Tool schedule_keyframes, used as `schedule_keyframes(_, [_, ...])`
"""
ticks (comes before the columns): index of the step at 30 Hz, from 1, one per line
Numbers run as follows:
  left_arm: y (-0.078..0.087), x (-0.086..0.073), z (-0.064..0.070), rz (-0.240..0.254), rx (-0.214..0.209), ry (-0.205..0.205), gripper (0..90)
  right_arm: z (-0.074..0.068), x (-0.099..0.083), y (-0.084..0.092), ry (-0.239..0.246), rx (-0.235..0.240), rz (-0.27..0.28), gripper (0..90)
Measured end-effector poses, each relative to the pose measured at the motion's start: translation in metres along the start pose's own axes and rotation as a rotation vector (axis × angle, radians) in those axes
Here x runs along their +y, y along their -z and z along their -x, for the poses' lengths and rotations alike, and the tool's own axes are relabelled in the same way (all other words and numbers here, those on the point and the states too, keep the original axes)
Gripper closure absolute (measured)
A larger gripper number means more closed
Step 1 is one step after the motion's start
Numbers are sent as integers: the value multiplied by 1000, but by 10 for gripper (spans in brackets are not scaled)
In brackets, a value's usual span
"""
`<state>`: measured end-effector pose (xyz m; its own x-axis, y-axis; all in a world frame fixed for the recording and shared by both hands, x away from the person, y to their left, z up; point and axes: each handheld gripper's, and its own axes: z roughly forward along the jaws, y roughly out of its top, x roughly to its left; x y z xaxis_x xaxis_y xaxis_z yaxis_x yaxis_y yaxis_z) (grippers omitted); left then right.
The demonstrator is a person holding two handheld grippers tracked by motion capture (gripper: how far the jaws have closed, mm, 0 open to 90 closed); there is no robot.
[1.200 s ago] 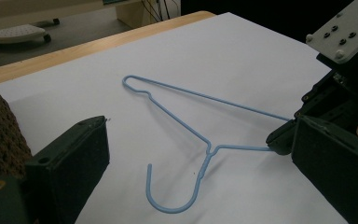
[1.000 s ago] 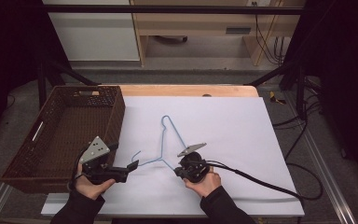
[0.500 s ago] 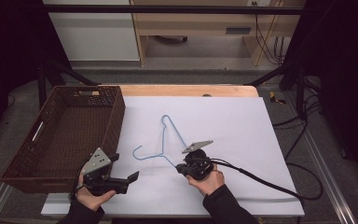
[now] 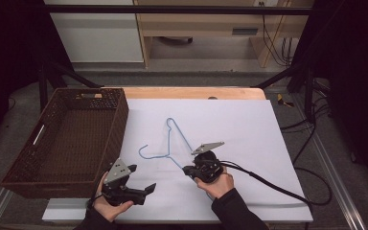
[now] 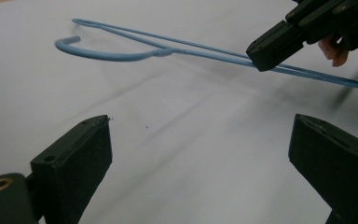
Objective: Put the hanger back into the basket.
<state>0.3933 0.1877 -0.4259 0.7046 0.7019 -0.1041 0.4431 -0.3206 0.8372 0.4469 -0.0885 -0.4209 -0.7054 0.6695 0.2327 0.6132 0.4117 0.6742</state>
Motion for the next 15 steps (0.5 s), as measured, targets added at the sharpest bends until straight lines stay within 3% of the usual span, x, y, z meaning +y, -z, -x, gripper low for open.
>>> schedule_keyframes(9, [-25,8,-3,12,-4,7,102,2,0,3,7,7,6,877])
schedule_keyframes(15, [-37,16,-9,47,-12,23,158,3,0,5,-2,9,11,876])
